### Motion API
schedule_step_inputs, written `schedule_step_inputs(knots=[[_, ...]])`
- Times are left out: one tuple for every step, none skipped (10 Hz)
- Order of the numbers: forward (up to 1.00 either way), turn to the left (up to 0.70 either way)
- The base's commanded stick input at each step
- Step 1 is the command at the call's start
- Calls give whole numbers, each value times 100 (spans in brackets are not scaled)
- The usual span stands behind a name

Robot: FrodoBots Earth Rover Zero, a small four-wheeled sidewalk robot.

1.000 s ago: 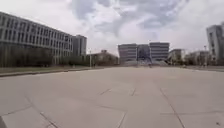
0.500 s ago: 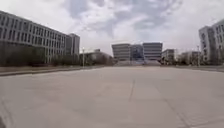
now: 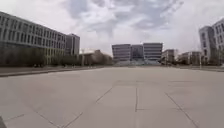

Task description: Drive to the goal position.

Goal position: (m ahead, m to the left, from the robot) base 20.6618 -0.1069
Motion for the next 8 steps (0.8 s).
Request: schedule_step_inputs(knots=[[70,0],[70,0],[70,0],[70,0],[70,0],[70,0],[70,0],[70,0]])
